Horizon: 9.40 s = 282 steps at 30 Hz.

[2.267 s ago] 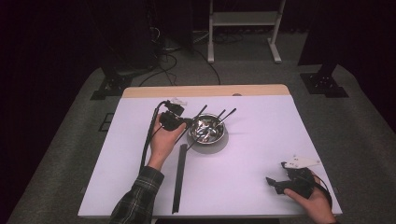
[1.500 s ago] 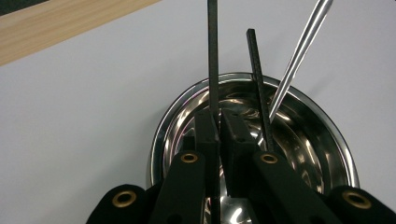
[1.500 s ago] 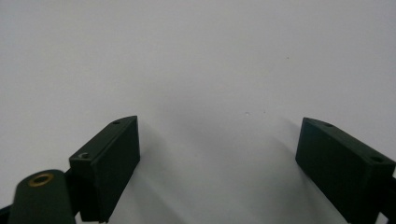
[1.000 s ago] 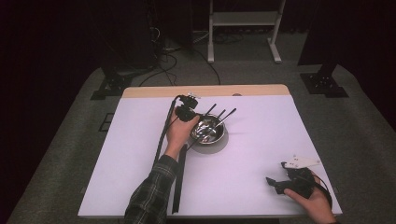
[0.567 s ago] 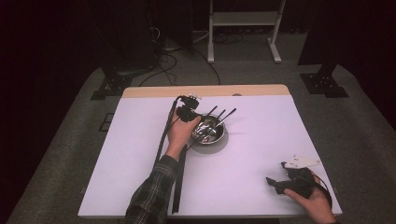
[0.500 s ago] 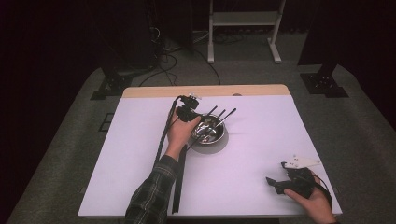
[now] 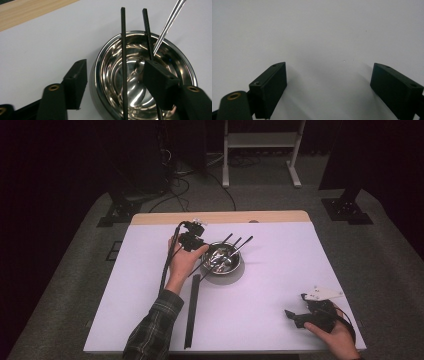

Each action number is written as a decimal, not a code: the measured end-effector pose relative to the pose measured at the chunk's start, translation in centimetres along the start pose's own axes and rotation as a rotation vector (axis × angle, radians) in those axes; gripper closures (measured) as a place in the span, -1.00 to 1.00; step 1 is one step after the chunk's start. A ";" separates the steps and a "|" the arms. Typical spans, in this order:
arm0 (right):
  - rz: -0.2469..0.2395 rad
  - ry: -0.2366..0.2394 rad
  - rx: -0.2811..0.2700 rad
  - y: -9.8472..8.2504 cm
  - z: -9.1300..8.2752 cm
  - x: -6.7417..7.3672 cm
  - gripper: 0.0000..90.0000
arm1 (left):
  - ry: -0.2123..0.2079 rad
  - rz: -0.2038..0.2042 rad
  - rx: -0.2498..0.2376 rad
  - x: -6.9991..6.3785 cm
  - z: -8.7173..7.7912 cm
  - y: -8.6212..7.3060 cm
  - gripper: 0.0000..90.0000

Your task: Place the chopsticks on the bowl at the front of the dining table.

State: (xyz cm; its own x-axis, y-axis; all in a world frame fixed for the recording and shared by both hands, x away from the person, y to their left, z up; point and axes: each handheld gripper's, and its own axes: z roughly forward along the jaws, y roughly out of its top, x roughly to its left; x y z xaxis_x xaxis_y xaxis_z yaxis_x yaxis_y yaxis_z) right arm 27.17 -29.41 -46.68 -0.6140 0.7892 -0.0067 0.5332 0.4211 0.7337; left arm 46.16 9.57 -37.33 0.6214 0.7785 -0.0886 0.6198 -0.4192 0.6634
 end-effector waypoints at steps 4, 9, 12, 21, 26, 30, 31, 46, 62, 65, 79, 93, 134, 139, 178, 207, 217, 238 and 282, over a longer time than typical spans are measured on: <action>0.000 0.000 0.000 0.0 0.0 0.0 -0.73 | 0.007 0.012 0.000 0.4 -0.8 -0.8 -0.40; 0.000 0.000 0.000 0.0 0.0 0.0 -0.73 | 0.039 0.021 0.000 1.2 -1.9 -1.9 -0.58; 0.000 0.000 0.000 0.0 0.0 0.0 -0.73 | 0.046 0.021 -0.010 1.9 -2.5 -2.6 -0.73; 0.001 0.000 0.000 0.0 0.0 0.0 -0.73 | 0.037 0.017 -0.021 3.3 -3.3 -4.4 -0.81; 0.000 0.000 0.000 0.0 0.0 0.0 -0.73 | 0.033 0.012 -0.010 3.8 -3.5 -5.8 -0.81; 0.002 0.001 0.000 0.0 0.0 0.0 -0.73 | 0.037 0.012 0.005 4.1 -3.7 -7.3 -0.81; 0.002 0.001 0.000 0.0 0.0 0.0 -0.73 | 0.035 0.010 0.002 4.1 -3.7 -7.4 -0.81; 0.000 -0.001 0.000 0.0 0.0 0.0 -0.73 | 0.022 0.017 0.025 4.1 -3.6 -9.0 -0.81; 0.000 -0.001 -0.001 0.0 0.0 0.0 -0.73 | -0.034 0.074 0.051 2.1 -3.1 -9.2 -0.81; -0.001 -0.001 -0.001 0.0 0.0 0.0 -0.73 | -0.048 0.086 0.048 1.6 -3.1 -9.2 -0.81; 0.000 -0.001 0.000 0.0 0.0 0.0 -0.73 | -0.123 0.125 0.052 -0.4 -2.7 -8.8 -0.81; 0.000 -0.001 0.000 0.0 0.0 0.0 -0.73 | -0.136 0.108 0.013 -1.1 -3.2 -8.0 -0.81; 0.002 0.002 0.001 0.0 0.0 0.0 -0.73 | -0.244 0.146 -0.042 -4.0 4.3 2.2 1.00; 0.002 0.002 -0.001 0.0 0.0 0.0 -0.73 | -0.233 0.146 -0.025 -4.1 5.4 2.5 1.00; 0.001 0.001 -0.001 0.0 0.0 0.0 -0.73 | -0.158 0.081 -0.039 -0.8 4.0 1.2 1.00; 0.000 0.000 0.000 0.0 0.0 0.0 -0.73 | -0.148 0.104 -0.003 -1.1 2.0 -2.9 1.00; 0.000 0.000 0.000 0.0 0.0 0.0 -0.73 | -0.154 0.115 -0.003 -1.5 2.0 -2.8 1.00; 0.001 -0.001 0.000 0.0 0.0 0.0 -0.73 | -0.270 0.255 -0.026 -5.4 -4.0 -6.9 1.00; 0.002 0.000 0.000 0.0 0.0 0.0 -0.73 | -0.295 0.272 0.004 -8.2 -2.5 -10.0 1.00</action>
State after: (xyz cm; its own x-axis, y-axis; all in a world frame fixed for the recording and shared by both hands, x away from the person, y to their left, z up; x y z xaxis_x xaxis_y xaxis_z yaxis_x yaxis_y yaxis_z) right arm 27.18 -29.40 -46.69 -0.6129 0.7901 -0.0048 0.5349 0.4194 0.7334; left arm 33.72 8.53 -41.38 0.8735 0.4718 -0.1199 0.4153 -0.5938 0.6892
